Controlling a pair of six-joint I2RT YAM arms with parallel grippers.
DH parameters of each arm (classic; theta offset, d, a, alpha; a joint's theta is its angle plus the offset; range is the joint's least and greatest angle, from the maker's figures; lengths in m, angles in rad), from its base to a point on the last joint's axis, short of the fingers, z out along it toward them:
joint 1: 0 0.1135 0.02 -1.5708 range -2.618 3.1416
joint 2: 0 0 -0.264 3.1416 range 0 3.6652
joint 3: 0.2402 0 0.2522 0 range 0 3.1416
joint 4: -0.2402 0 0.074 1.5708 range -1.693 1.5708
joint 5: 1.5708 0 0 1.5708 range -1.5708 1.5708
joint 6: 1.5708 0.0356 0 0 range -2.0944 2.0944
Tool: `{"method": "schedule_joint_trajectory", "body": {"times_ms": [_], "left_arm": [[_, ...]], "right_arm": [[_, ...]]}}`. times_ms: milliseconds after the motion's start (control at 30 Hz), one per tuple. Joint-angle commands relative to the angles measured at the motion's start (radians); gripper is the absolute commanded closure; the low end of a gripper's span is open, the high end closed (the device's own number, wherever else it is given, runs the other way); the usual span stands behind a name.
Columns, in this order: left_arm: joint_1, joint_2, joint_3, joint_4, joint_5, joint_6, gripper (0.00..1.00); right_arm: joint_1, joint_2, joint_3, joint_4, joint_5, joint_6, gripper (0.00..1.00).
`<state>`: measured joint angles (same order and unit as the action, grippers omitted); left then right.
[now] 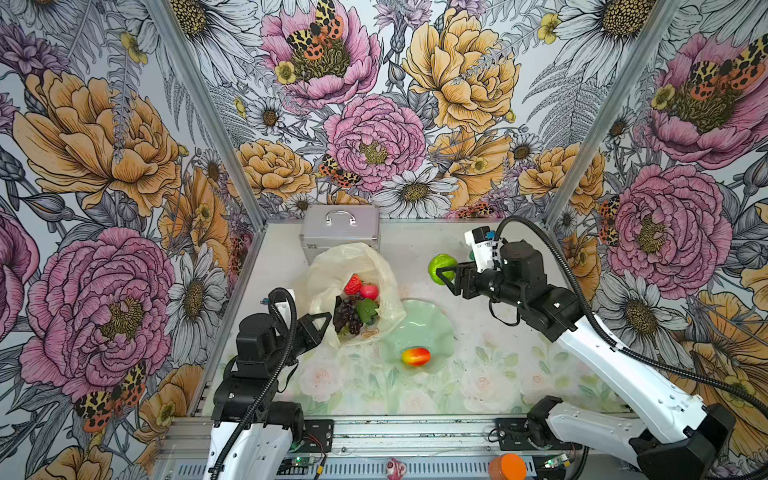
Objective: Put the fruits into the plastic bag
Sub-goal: 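Lift the green custard apple with the right gripper toward the bag, then lower the green custard apple into the bag beside the left gripper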
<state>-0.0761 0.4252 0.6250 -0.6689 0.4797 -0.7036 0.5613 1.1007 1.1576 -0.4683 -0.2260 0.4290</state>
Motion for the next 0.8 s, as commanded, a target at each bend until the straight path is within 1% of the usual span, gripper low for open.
{"method": "schedule_joint_trajectory", "body": {"times_ms": [0,133,233,367,600,767], "left_arm": [[0.008,-0.009,-0.010,0.011,-0.007,0.007,1.00],[0.007,-0.012,-0.011,0.011,-0.007,0.007,1.00],[0.009,-0.009,-0.011,0.011,-0.007,0.007,1.00],[0.009,-0.012,-0.013,0.011,-0.008,0.007,1.00],[0.009,-0.014,-0.016,0.016,-0.010,0.007,1.00],[0.009,-0.016,-0.016,0.016,-0.006,0.007,1.00]], "right_arm": [[0.010,0.005,0.084,0.022,-0.026,-0.043,0.37],[0.044,0.044,0.168,0.022,-0.038,-0.092,0.38],[0.101,0.080,0.231,0.020,-0.039,-0.169,0.38],[0.194,0.140,0.296,0.014,-0.037,-0.321,0.38],[0.338,0.288,0.399,-0.039,0.022,-0.579,0.38],[0.416,0.419,0.457,-0.088,0.076,-0.702,0.37]]}}
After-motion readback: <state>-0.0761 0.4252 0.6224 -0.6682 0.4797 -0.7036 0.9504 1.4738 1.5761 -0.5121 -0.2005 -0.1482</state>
